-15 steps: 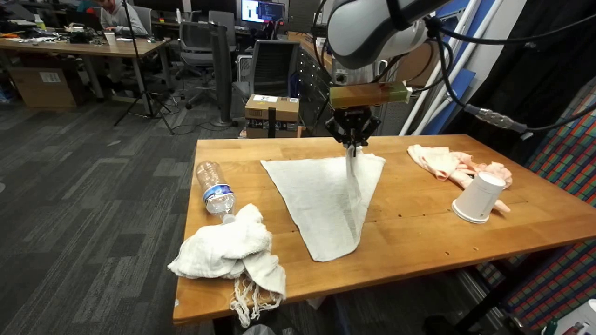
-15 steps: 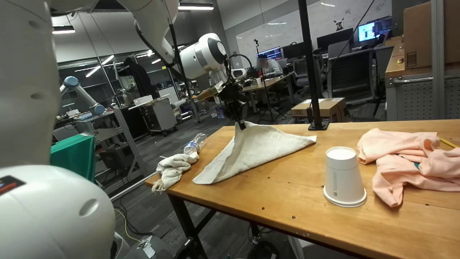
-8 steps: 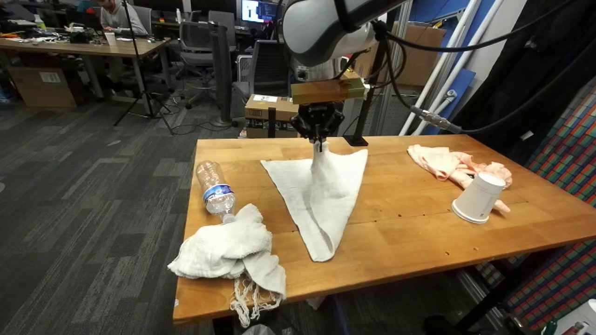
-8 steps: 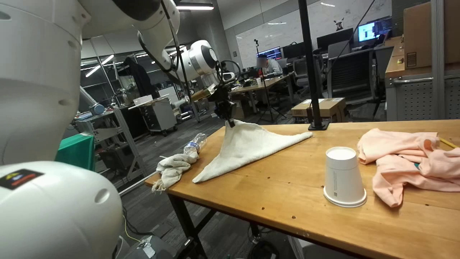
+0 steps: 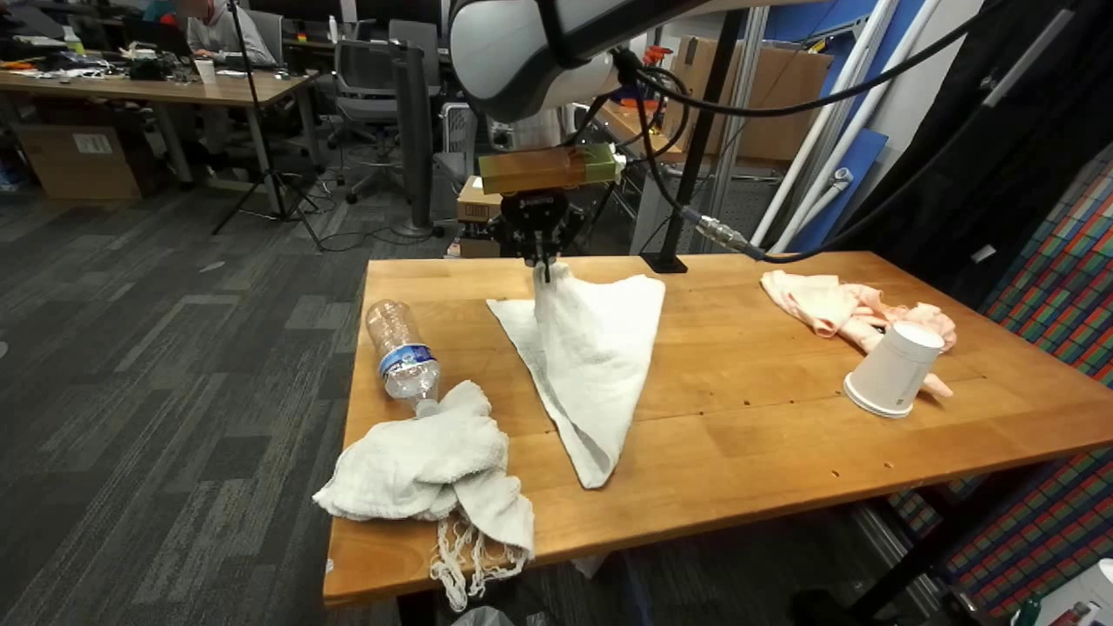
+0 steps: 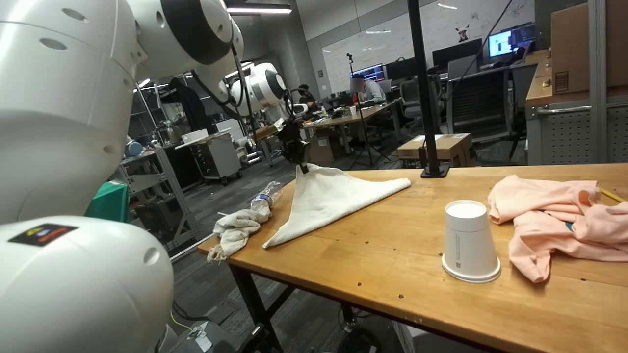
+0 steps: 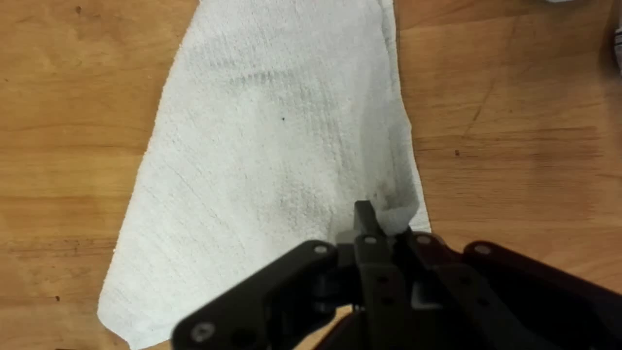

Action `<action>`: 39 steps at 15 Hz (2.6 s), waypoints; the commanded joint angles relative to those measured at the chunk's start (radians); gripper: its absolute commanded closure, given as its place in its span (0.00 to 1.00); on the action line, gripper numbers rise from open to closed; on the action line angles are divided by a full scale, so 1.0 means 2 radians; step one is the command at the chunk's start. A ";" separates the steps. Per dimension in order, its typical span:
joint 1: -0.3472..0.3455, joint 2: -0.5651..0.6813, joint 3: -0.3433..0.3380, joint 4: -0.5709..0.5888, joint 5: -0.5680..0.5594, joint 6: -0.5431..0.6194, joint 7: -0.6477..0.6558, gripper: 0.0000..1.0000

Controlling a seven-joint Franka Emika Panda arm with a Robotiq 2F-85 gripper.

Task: Fold the towel

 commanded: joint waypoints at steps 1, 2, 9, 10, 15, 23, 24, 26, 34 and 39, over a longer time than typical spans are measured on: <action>0.014 0.040 -0.006 0.073 0.010 -0.025 -0.008 0.95; 0.015 0.047 -0.007 0.083 0.011 -0.026 -0.009 0.95; 0.020 0.087 -0.014 0.136 0.009 -0.036 -0.022 0.95; 0.020 0.091 -0.016 0.140 0.009 -0.036 -0.024 0.94; 0.012 0.109 -0.013 0.161 0.028 -0.035 -0.035 0.94; 0.000 0.141 -0.008 0.193 0.081 -0.036 -0.079 0.94; -0.001 0.145 -0.008 0.198 0.084 -0.036 -0.088 0.94; -0.006 0.152 -0.005 0.210 0.089 -0.037 -0.113 0.94; -0.027 0.200 0.000 0.280 0.115 -0.072 -0.184 0.94; -0.037 0.238 0.011 0.322 0.144 -0.101 -0.199 0.94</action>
